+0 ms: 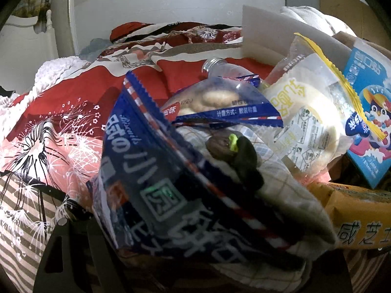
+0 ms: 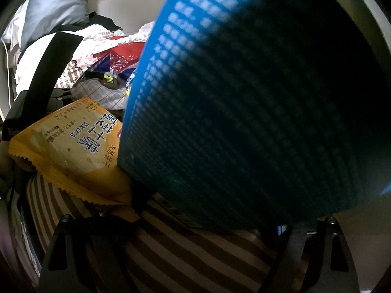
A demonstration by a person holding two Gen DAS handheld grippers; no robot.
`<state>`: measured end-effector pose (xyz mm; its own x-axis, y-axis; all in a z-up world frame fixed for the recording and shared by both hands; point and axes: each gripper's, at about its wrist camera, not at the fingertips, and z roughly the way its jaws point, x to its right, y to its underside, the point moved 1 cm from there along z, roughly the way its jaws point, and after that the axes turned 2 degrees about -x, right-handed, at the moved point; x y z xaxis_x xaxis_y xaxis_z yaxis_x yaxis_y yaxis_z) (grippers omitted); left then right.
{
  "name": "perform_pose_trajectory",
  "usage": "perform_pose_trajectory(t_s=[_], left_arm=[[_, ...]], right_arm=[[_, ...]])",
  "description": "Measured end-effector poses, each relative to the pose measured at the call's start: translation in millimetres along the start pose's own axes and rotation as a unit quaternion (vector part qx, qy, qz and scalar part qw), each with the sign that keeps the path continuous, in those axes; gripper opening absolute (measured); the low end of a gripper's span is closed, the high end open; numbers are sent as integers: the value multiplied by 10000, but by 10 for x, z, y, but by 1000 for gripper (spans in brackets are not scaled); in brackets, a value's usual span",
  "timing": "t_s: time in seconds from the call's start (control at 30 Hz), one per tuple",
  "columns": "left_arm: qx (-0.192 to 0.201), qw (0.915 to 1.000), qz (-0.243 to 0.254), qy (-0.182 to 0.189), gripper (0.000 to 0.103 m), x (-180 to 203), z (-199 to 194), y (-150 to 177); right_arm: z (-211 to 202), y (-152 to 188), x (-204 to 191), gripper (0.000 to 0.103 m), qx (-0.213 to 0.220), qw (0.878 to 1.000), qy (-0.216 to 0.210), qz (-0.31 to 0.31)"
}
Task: Organize objects
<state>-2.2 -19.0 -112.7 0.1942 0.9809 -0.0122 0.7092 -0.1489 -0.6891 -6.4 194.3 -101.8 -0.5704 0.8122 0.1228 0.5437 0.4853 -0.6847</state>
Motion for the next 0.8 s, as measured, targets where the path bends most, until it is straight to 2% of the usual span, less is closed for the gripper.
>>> perform_pose_trajectory(t_s=[0.8], left_arm=[[-23, 10000, 2, 8, 81, 36, -21, -1]], right_arm=[[-24, 7, 8, 85, 4, 10000, 7, -3]])
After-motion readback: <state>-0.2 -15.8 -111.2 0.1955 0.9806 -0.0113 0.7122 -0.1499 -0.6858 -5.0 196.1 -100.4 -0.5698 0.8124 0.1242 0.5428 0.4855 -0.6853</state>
